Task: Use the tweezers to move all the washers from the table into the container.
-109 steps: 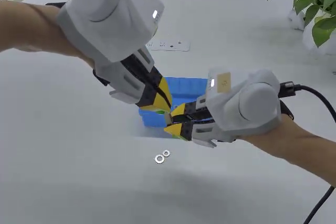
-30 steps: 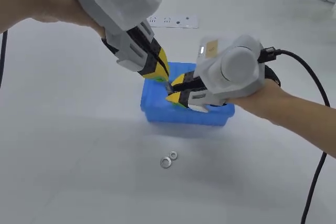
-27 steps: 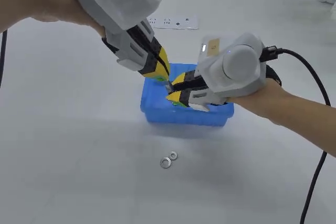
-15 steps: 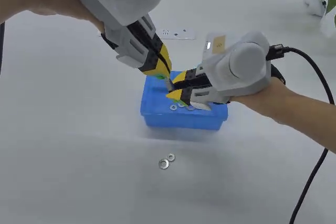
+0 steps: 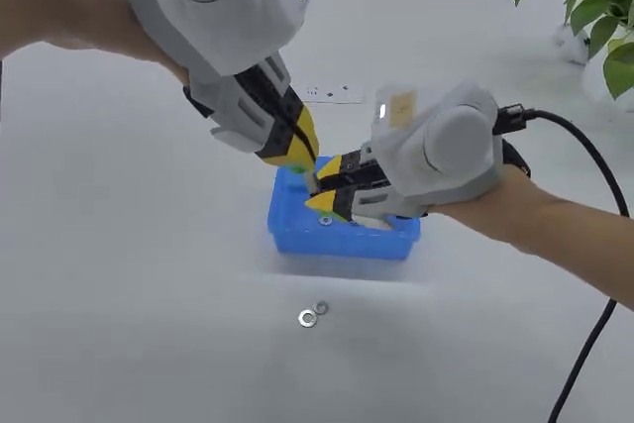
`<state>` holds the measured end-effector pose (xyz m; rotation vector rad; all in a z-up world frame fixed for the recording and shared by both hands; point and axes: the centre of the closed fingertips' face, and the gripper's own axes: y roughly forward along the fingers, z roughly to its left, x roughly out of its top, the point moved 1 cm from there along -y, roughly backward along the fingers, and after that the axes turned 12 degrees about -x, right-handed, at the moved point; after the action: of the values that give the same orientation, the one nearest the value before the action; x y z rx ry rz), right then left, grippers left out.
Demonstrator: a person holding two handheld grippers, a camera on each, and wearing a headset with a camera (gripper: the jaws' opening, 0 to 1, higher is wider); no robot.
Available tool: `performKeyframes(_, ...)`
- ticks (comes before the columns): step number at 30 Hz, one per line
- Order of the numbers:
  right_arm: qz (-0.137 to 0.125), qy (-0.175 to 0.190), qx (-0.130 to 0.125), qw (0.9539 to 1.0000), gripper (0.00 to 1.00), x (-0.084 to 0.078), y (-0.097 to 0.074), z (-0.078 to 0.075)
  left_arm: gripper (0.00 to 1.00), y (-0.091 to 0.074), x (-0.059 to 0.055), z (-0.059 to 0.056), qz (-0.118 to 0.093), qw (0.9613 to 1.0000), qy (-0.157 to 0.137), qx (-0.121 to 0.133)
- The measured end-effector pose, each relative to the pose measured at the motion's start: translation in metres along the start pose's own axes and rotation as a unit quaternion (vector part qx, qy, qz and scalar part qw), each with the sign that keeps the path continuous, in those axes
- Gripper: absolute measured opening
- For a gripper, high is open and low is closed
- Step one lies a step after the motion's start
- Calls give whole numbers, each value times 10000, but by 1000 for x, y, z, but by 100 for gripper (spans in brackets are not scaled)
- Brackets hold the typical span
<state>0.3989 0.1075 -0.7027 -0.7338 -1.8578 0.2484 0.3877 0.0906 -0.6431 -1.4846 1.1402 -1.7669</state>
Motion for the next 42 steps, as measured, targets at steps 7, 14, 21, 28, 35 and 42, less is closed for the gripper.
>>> performKeyframes(7, -17, -2, 137, 9999, 11, 0, -8, 27, 6, 9, 3, -26, -10, 9999, -45, -112)
performKeyframes(14, 9, 8, 303, 9995, 11, -4, -10, 57, 6, 22, 3, -52, -57, 9996, -160, -217)
performKeyframes(21, 7, 299, 404, 9987, 11, -12, -9, 85, 6, 39, 1, -74, -162, 9987, -318, -366)
performKeyframes(28, 45, 498, 504, 9975, 11, -20, -6, 95, 6, 50, -1, -82, -270, 9981, -431, -348)
performKeyframes(35, 78, 618, 527, 9967, 11, -25, 2, 98, 6, 56, -8, -81, -278, 9974, -575, -337)
performKeyframes(42, 106, 624, 529, 9966, 11, -31, 7, 98, 6, 60, -13, -77, -276, 9970, -637, -354)
